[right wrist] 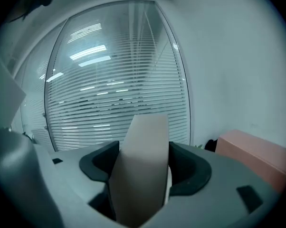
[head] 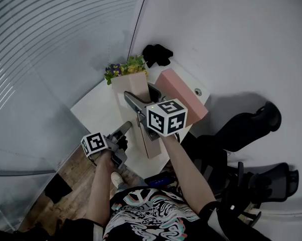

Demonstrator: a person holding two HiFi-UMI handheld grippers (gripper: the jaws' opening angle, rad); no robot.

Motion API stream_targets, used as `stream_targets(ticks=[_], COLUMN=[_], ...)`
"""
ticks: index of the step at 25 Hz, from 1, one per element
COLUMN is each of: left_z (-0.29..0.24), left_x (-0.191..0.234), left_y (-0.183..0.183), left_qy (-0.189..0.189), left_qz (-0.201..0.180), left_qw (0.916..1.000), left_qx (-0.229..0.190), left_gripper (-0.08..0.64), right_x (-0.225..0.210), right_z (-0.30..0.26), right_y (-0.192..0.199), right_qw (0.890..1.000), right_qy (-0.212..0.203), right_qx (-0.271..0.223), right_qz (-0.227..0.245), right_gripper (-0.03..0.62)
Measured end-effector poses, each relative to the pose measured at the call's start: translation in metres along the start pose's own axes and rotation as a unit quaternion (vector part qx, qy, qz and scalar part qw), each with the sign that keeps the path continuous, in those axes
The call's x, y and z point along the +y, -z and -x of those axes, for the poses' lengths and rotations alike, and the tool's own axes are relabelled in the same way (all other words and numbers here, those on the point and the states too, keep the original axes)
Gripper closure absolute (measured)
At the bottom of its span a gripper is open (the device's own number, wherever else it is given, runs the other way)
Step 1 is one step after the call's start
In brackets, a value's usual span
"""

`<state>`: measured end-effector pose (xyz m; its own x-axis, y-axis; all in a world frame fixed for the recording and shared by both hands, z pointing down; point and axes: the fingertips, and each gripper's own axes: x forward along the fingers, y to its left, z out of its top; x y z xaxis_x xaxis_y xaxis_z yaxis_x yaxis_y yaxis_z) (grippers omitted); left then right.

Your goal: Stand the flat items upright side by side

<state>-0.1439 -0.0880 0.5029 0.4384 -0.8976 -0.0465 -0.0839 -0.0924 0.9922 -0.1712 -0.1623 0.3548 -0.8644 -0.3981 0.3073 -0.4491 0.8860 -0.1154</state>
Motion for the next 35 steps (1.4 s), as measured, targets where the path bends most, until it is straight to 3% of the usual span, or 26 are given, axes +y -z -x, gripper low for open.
stream_targets(ticks=[8, 23, 28, 35], left_z=[-0.003, -0.007, -0.010, -0.014], left_x=[0.001, 0.015, 0.020, 0.029], left_y=[0.007, 0.043, 0.046, 0.057], left_qy=[0.001, -0.030, -0.038, -0.060], left_qz=[0.001, 0.008, 0.011, -0.010], left_qw=[0.9999, 0.9986, 0.9981, 0.9948], left_qx=[0.010, 0.044, 0.048, 0.082], left_gripper=[0.382, 0.371, 0.371, 0.371], right_x=[0.005, 0.014, 0.014, -0.003], right_z=[0.046, 0.118, 0.123, 0.131], right_y=[-0.001, 0.020, 0.026, 0.066], right_qw=[0.993, 0.975, 0.971, 0.979], right_qy=[0.013, 0.012, -0.005, 0.042], right_qx=[-0.108, -0.214, -0.226, -0.185], right_qz=[0.037, 0.064, 0.078, 0.075], right_gripper=[0.265, 0.265, 0.264, 0.295])
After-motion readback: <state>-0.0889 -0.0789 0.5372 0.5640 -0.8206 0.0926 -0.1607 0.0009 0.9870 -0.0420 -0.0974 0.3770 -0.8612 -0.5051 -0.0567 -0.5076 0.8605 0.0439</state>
